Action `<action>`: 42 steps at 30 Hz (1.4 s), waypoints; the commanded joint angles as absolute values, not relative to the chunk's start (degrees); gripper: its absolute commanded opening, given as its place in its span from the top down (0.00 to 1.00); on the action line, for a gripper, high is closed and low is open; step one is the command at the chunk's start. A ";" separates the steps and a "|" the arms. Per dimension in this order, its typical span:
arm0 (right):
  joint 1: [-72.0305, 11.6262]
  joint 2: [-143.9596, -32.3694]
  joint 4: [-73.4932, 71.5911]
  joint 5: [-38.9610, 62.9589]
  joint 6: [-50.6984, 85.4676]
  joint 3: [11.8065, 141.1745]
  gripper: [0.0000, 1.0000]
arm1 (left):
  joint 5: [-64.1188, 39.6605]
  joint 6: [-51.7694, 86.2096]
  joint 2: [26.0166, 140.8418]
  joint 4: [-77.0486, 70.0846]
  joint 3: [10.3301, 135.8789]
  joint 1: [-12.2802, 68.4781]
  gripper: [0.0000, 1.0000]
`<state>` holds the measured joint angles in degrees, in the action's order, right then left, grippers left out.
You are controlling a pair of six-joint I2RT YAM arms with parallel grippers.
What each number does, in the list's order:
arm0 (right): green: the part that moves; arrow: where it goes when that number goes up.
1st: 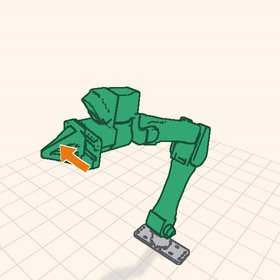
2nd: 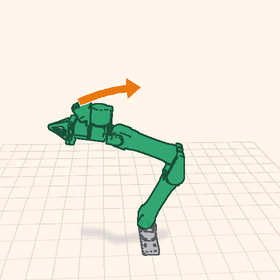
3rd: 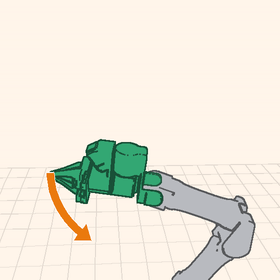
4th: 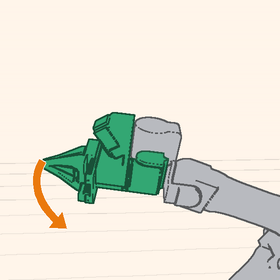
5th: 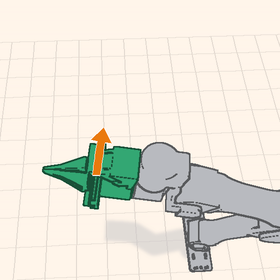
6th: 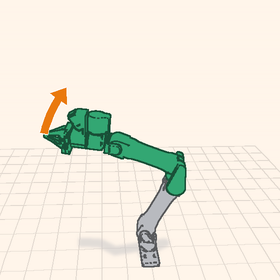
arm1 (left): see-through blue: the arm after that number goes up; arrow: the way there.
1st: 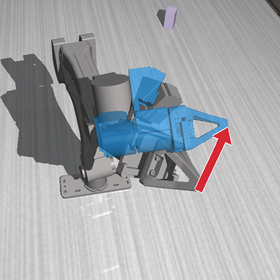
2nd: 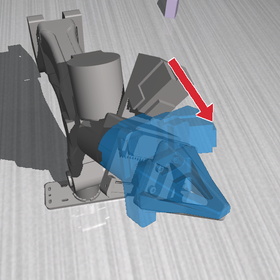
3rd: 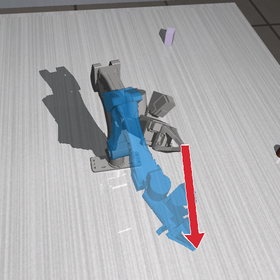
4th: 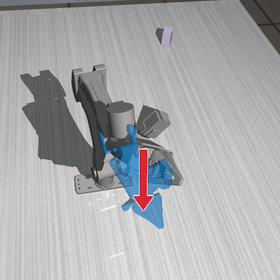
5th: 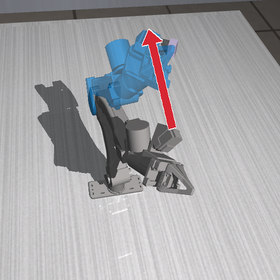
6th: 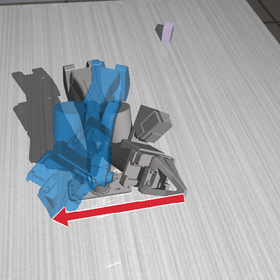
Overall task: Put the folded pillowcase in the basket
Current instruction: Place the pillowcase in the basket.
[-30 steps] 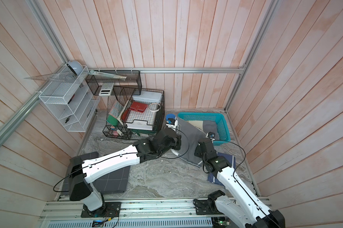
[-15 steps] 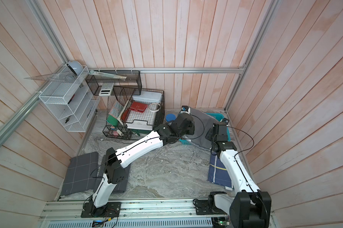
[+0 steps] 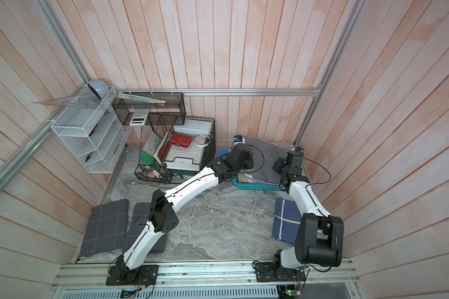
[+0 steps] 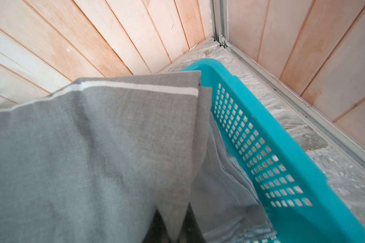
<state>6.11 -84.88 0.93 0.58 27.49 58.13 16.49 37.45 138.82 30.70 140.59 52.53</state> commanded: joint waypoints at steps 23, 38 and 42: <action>10.90 -101.36 5.94 9.83 31.43 68.34 1.00 | 19.25 44.10 147.34 26.03 139.17 53.00 1.00; 10.21 -107.49 9.04 10.54 31.64 72.61 1.00 | 21.09 47.55 148.66 27.20 137.82 52.82 0.95; 10.22 -107.65 9.66 9.39 31.64 72.78 0.87 | 21.45 47.90 148.09 26.79 136.48 52.82 0.87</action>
